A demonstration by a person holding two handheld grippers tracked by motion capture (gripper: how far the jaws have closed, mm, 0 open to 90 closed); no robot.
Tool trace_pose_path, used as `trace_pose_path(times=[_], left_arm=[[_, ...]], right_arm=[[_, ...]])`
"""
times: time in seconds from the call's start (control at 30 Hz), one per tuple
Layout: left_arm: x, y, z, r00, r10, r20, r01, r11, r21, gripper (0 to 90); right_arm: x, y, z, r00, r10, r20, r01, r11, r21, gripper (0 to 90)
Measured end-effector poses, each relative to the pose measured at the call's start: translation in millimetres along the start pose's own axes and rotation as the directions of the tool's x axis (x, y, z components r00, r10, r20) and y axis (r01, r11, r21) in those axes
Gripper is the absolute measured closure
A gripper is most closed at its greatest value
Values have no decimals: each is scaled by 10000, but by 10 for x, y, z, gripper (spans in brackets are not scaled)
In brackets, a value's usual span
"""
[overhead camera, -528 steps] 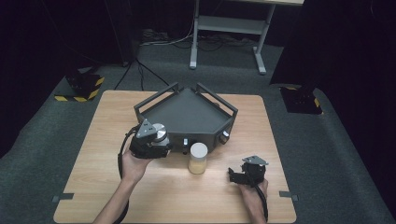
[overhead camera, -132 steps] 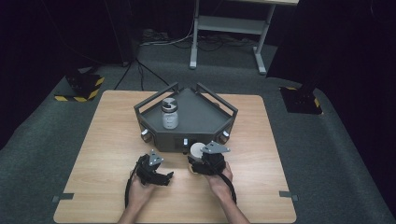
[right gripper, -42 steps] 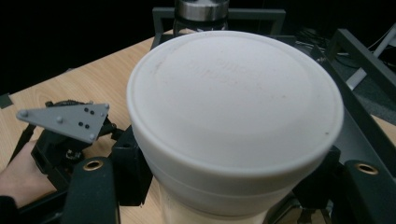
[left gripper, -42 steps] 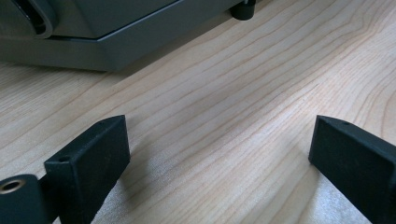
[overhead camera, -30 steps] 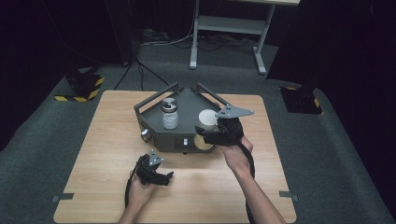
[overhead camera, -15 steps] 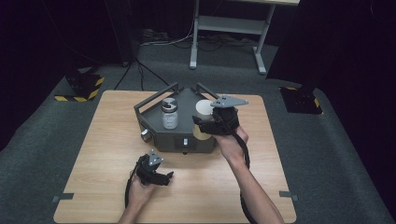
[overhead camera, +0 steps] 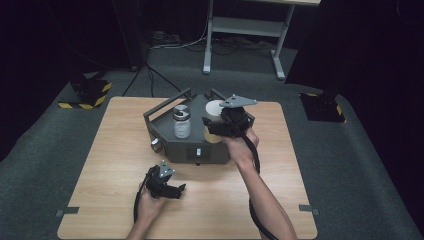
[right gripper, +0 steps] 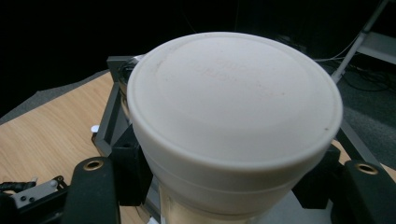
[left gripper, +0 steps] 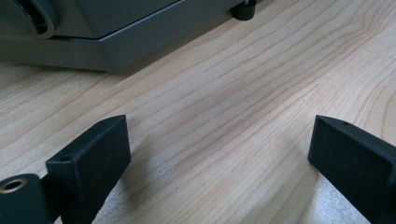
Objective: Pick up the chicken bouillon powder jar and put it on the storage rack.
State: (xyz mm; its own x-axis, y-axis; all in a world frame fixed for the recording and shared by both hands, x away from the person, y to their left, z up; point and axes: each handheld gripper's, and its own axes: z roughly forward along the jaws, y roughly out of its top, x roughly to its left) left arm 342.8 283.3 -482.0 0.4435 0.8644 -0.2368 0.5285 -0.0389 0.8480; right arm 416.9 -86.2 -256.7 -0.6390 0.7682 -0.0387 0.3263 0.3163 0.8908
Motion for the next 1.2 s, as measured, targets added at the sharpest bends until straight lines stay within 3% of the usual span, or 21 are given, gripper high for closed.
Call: trace_pose_path(times=[0.47, 1.2], left_arm=[[5, 5, -3, 10000, 42, 6, -42, 10000, 34, 58], [5, 4, -3, 10000, 29, 13, -29, 10000, 30, 60]], right_arm=[[47, 17, 259, 9975, 319, 626, -331, 9993, 173, 351], [25, -39, 456, 9939, 766, 798, -799, 9961, 381, 350]])
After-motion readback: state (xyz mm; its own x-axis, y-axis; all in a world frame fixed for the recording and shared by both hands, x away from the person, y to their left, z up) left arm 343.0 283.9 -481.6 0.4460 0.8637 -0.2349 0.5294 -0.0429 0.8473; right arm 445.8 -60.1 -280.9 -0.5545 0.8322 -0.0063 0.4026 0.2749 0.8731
